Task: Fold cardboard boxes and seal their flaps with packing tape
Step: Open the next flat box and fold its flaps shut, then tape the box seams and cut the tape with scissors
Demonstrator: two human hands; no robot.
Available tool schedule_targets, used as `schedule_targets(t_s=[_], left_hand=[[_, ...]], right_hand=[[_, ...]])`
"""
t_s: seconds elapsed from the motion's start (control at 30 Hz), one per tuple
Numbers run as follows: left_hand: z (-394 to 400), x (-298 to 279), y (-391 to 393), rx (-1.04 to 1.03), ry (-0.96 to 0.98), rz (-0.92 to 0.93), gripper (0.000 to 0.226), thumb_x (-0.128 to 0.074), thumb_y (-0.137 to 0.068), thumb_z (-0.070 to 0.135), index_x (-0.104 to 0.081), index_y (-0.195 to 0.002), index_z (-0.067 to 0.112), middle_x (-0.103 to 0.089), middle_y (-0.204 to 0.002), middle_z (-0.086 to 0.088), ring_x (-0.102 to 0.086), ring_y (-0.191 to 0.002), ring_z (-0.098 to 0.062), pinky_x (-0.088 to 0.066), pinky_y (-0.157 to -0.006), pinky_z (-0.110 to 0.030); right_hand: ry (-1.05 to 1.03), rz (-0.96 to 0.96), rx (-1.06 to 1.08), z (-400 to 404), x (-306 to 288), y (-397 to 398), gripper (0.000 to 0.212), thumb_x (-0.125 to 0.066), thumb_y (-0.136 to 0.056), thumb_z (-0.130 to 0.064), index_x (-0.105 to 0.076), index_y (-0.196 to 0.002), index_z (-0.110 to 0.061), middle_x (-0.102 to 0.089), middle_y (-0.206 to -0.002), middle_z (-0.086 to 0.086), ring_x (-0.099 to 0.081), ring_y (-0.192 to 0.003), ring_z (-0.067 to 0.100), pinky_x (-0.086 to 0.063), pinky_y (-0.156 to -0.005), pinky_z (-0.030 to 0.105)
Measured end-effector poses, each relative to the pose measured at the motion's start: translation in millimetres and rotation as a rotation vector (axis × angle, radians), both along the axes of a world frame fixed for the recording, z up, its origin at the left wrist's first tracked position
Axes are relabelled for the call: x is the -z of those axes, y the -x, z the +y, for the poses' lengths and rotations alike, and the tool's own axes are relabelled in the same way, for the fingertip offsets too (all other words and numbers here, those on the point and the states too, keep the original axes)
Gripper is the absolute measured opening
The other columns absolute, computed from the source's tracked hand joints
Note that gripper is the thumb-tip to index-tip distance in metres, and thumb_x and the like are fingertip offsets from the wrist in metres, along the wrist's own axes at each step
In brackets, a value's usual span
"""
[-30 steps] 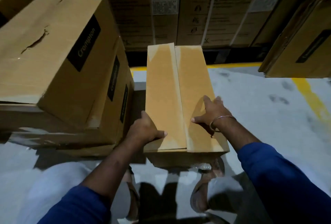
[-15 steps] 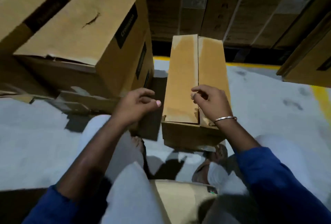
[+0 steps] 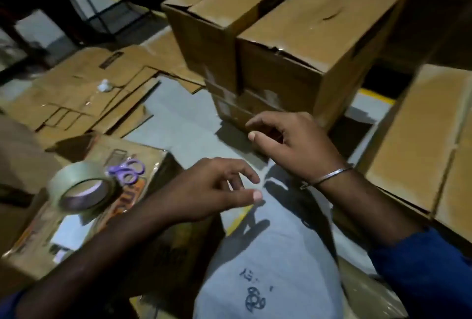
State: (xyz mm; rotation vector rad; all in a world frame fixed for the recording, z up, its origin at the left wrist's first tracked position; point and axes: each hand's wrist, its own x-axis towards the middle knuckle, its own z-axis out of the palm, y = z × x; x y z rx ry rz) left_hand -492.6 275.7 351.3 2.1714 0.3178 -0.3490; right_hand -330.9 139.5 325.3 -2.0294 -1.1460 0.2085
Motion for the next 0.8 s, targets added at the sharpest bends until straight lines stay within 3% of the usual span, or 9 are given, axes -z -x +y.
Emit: schedule_targets(t_s=[0.13,0.2,0.27,0.33,0.43,0.53,0.63,0.7,0.8], left_hand=[[40,-23,50,0.154,-0.102,0.231,0.04,-0.07,-0.088,0.063,-0.063,-0.122,0.042,-0.074,-0.101,0.012,-0.07,-0.092,-0.002,-0.057,-0.081,-0.033],[72,-43,76,0.07,-0.079,0.307,0.043,-0.069,-0.088,0.06,-0.063,-0.124,0.039,-0.074,-0.103,0.01,-0.07,-0.091,-0.005,-0.058,-0.079,-0.028],[108,-59,100,-0.151,-0.134,0.238,0.037,-0.069,-0.086,0.063,-0.068,-0.112,0.035,-0.075,-0.095,0.006,-0.071,-0.083,-0.008,-0.057,-0.069,-0.032],[142,-64,112,-0.356,-0.372,0.088,0.045,-0.066,-0.081,0.076,-0.069,-0.097,0.035,-0.073,-0.083,0.007,-0.068,-0.073,-0.008,-0.048,-0.061,-0.031],[184,-49,103,-0.479,-0.716,0.013,0.042,-0.065,-0.085,0.072,-0.065,-0.096,0.032,-0.07,-0.084,0.006,-0.066,-0.078,-0.018,-0.055,-0.069,-0.038],[214,-21,82,-0.325,-0.915,0.436,0.054,-0.06,-0.086,0.075,-0.059,-0.117,0.031,-0.069,-0.113,-0.002,-0.065,-0.101,-0.028,-0.057,-0.087,-0.047],[228,4,71,-0.138,-0.933,0.751,0.072,-0.056,-0.082,0.082,-0.058,-0.129,0.028,-0.06,-0.134,-0.01,-0.061,-0.112,-0.031,-0.053,-0.097,-0.049],[227,8,68,-0.088,-0.901,0.8,0.064,-0.056,-0.09,0.072,-0.063,-0.127,0.019,-0.063,-0.129,-0.013,-0.061,-0.103,-0.029,-0.051,-0.094,-0.041],[221,16,65,-0.164,-0.785,0.736,0.046,-0.069,-0.093,0.052,-0.066,-0.114,0.012,-0.072,-0.092,-0.007,-0.066,-0.081,-0.022,-0.054,-0.08,-0.038]], right_hand=[[0.097,-0.001,-0.185,62,14,38,0.037,-0.053,-0.091,-0.055,-0.072,-0.116,-0.034,-0.074,-0.099,-0.011,-0.068,-0.09,0.013,-0.057,-0.073,0.041],[0.115,-0.014,-0.25,84,21,57,0.037,-0.053,-0.091,-0.055,-0.071,-0.116,-0.035,-0.074,-0.095,-0.01,-0.069,-0.088,0.016,-0.057,-0.071,0.041],[0.126,-0.042,-0.285,104,27,75,0.035,-0.053,-0.09,-0.052,-0.072,-0.111,-0.031,-0.074,-0.093,-0.008,-0.068,-0.087,0.018,-0.057,-0.069,0.04],[0.153,-0.08,-0.299,124,34,91,0.033,-0.051,-0.089,-0.05,-0.071,-0.104,-0.028,-0.071,-0.093,-0.005,-0.066,-0.089,0.022,-0.055,-0.068,0.04],[0.188,-0.103,-0.308,156,43,115,0.029,-0.056,-0.092,-0.051,-0.071,-0.102,-0.028,-0.063,-0.096,-0.004,-0.062,-0.093,0.026,-0.048,-0.067,0.038],[0.215,-0.132,-0.282,182,46,134,0.031,-0.058,-0.095,-0.051,-0.072,-0.109,-0.029,-0.059,-0.105,-0.001,-0.058,-0.102,0.025,-0.039,-0.067,0.034],[0.229,-0.129,-0.232,197,54,147,0.035,-0.057,-0.097,-0.049,-0.07,-0.12,-0.027,-0.057,-0.114,0.001,-0.055,-0.11,0.024,-0.035,-0.069,0.032],[0.248,-0.141,-0.197,204,61,154,0.037,-0.055,-0.097,-0.049,-0.069,-0.122,-0.025,-0.056,-0.117,0.002,-0.053,-0.113,0.026,-0.039,-0.072,0.034],[0.297,-0.182,-0.157,211,72,164,0.039,-0.055,-0.098,-0.049,-0.066,-0.122,-0.021,-0.053,-0.122,0.005,-0.051,-0.116,0.029,-0.045,-0.084,0.039]])
